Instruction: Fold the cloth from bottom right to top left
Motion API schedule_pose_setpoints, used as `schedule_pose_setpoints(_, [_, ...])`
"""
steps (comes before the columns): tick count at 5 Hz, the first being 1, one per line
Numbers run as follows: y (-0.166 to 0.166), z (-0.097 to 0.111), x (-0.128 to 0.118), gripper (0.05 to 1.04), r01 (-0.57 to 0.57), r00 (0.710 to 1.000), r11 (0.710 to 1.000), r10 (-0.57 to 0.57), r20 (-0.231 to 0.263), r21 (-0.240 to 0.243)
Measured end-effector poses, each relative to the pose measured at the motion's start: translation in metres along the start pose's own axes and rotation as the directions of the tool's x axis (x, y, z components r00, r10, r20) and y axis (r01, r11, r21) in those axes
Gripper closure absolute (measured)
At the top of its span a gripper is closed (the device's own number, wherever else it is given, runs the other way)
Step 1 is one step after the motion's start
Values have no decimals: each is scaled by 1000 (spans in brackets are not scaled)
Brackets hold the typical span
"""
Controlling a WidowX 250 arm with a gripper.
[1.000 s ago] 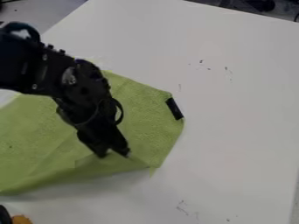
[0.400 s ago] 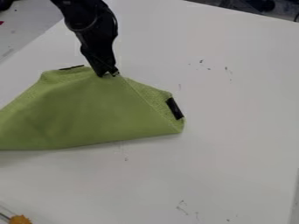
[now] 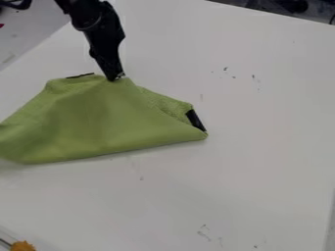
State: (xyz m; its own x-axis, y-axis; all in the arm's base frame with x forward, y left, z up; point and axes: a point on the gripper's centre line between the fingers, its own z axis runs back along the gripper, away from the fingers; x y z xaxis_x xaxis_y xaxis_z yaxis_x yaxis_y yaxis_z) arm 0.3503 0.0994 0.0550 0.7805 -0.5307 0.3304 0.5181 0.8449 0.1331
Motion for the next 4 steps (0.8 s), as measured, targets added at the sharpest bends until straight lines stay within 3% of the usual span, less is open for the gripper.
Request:
schedule_pose_setpoints(1, [-6,-12,-17,861,-66,998,996,67,6,-64])
schedule_pose_setpoints(2, [-12,-16,-27,601,-118,993,988,120,20,-95])
schedule_pose_setpoints(3, [-13,-16,-28,287,-129,991,986,132,30,-106])
schedule_pose_setpoints(4, [-12,-16,-33,82,-119,993,989,120,7,-93])
